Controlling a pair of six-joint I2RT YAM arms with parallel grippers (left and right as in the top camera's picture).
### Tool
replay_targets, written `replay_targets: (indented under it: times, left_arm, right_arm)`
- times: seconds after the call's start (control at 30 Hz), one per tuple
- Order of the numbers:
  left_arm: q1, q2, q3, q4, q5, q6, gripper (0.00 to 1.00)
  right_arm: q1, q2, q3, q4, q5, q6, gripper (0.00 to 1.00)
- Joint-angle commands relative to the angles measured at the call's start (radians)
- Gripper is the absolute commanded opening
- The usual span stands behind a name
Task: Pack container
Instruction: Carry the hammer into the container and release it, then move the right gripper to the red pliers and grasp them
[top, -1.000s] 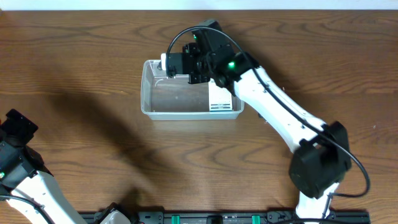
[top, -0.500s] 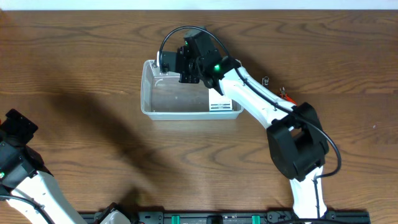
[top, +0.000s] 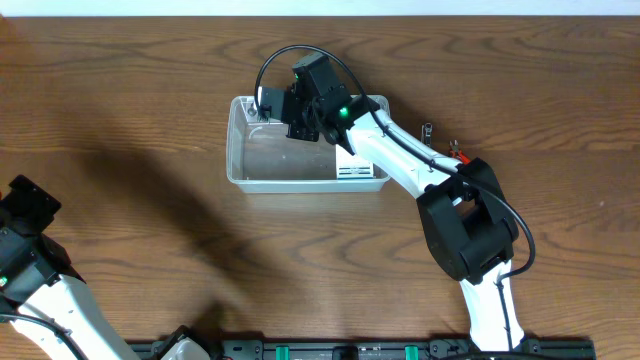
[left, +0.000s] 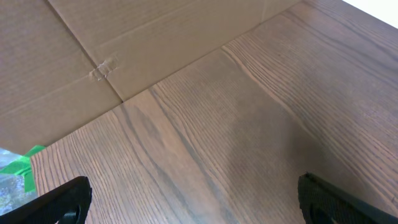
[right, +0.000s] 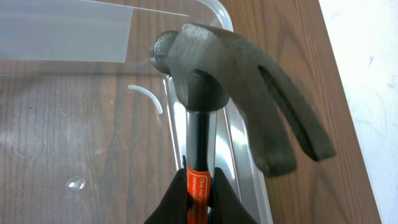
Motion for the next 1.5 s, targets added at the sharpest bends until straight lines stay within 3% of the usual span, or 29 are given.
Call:
replay_targets:
  times: [0.0, 0.1, 0.2, 0.57, 0.87, 1.03, 1.2, 1.33, 1.47]
  left_arm:
    - [0.005, -0.002, 0.026, 0.000, -0.012, -0.002, 0.98]
    - [0.005, -0.002, 0.026, 0.000, -0.012, -0.002, 0.98]
    - [0.005, -0.002, 0.026, 0.000, -0.012, -0.002, 0.98]
    - [0.005, -0.002, 0.026, 0.000, -0.012, -0.002, 0.98]
    - [0.005, -0.002, 0.026, 0.000, -0.012, -0.002, 0.98]
    - [0.005, -0.002, 0.026, 0.000, -0.012, -0.002, 0.98]
    - [0.005, -0.002, 0.026, 0.000, -0.012, -0.002, 0.98]
    - [0.005, -0.002, 0.026, 0.000, -0.012, -0.002, 0.98]
    - [0.005, -0.002, 0.026, 0.000, -0.012, -0.002, 0.98]
  right_arm:
    - [0.015, 0.002, 0.000, 0.006, -0.011, 0.022, 0.01]
    - [0.023, 0.002, 0.000, 0.005, -0.011, 0.022, 0.02]
    - [0.027, 0.002, 0.000, 0.002, -0.011, 0.023, 0.24]
    - [0.026, -0.019, 0.000, 0.001, 0.068, 0.114, 0.35]
    - [-0.018, -0.332, 0.000, -0.159, 0.304, 0.240, 0.48]
    - [-0.126, -0.500, 0.000, -0.368, 0.306, 0.299, 0.51]
    - [-0.351, -0.552, 0.000, -0.605, 0.243, 0.632, 0.48]
    - [-0.553, -0.513, -0.024, -0.769, 0.063, 0.779, 0.30]
    - [-0.657, -0.459, -0.112, -0.809, 0.055, 0.797, 0.40]
